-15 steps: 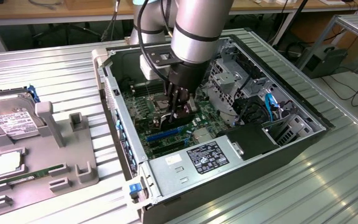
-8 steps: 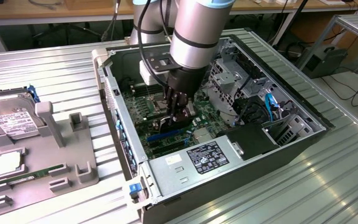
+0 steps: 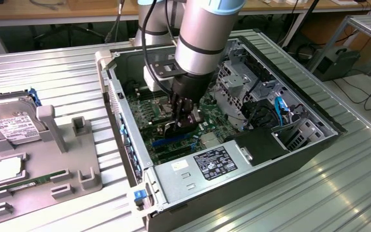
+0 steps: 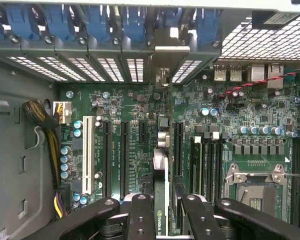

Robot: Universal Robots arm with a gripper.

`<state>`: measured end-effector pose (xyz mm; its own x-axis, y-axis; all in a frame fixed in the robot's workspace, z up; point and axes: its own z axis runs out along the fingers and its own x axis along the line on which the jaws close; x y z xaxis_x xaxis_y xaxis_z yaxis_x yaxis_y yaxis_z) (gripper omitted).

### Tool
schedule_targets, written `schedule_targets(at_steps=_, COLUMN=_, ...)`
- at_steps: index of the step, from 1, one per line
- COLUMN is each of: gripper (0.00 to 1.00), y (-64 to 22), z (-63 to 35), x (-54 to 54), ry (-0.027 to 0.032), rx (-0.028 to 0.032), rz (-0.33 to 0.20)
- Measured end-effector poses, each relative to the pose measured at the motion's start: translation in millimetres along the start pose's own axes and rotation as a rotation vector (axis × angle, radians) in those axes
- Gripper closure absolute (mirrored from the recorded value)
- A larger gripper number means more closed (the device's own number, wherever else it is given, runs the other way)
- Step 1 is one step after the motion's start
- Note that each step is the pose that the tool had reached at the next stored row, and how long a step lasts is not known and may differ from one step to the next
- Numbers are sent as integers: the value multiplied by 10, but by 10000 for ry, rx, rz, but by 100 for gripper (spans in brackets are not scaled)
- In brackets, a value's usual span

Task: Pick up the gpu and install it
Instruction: 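Insert the gpu into the slot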

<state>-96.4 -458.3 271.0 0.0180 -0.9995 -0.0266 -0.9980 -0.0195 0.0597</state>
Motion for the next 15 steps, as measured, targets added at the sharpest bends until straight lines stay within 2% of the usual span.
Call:
schedule_targets(at_steps=2, gripper=74, y=1, z=0, x=5, ry=41, rx=2, rz=3)
schedule_targets(at_steps=3, gripper=74, y=1, z=-1, x=8, ry=81, rx=2, rz=6)
schedule_targets(at_steps=4, gripper=74, y=2, z=1, x=10, ry=147, rx=7, rz=10)
schedule_targets(at_steps=5, gripper=74, y=3, z=13, x=10, ry=160, rx=11, rz=13)
schedule_targets(at_steps=9, gripper=74, y=16, z=29, x=10, ry=151, rx=11, rz=43)
schedule_targets(at_steps=15, gripper=74, y=39, z=33, x=9, ry=77, rx=13, rz=58)
